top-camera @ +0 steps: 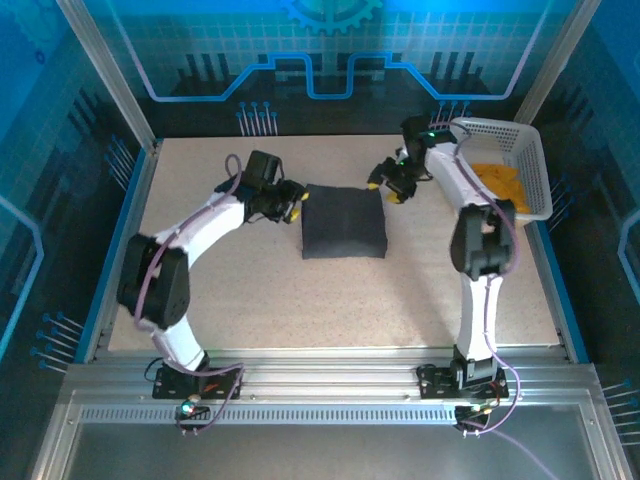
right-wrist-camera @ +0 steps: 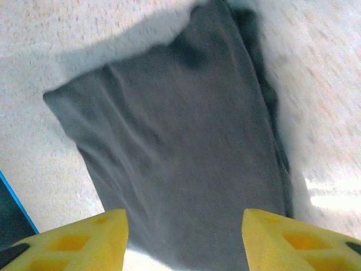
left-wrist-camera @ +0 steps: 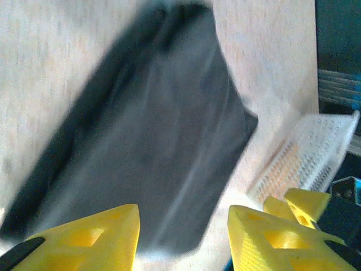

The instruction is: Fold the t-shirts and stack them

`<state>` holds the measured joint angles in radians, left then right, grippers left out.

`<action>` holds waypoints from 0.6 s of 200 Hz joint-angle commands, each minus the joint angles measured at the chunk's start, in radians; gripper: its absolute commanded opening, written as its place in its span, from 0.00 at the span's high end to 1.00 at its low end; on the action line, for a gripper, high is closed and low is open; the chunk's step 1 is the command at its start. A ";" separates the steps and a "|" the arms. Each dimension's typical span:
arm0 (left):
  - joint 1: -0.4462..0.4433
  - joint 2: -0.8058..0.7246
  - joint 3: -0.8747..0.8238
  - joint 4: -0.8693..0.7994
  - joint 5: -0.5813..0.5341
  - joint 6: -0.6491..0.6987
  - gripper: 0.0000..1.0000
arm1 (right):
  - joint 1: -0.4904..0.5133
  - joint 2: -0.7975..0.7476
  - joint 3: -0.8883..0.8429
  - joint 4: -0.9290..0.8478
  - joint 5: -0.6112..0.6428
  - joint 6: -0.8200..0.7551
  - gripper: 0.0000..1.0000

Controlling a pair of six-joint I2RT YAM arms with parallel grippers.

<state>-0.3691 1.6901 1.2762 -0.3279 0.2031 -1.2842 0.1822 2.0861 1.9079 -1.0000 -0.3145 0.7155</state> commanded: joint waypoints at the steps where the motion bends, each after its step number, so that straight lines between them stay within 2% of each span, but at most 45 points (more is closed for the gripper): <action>1: -0.135 -0.117 -0.140 0.056 -0.050 -0.172 0.50 | -0.019 -0.268 -0.251 0.117 0.030 0.017 0.46; 19: -0.252 -0.167 -0.304 0.229 -0.116 -0.390 0.43 | -0.020 -0.460 -0.512 0.238 0.019 0.064 0.46; 38: -0.338 -0.127 -0.412 0.487 -0.218 -0.589 0.35 | -0.033 -0.618 -0.726 0.352 -0.030 0.093 0.43; 61: -0.383 0.001 -0.358 0.626 -0.252 -0.650 0.33 | -0.067 -0.732 -0.869 0.405 -0.085 0.098 0.39; 83: -0.425 0.112 -0.237 0.622 -0.273 -0.648 0.32 | -0.108 -0.767 -0.897 0.350 -0.118 0.056 0.39; 101: -0.458 0.156 -0.172 0.530 -0.331 -0.663 0.32 | -0.140 -0.797 -0.903 0.317 -0.132 0.019 0.40; 120: -0.479 0.206 -0.124 0.463 -0.335 -0.705 0.32 | -0.169 -0.821 -0.909 0.291 -0.159 0.005 0.40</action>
<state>-0.8162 1.8534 1.0809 0.1726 -0.0647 -1.9125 0.0502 1.3193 1.0069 -0.6910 -0.4091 0.7635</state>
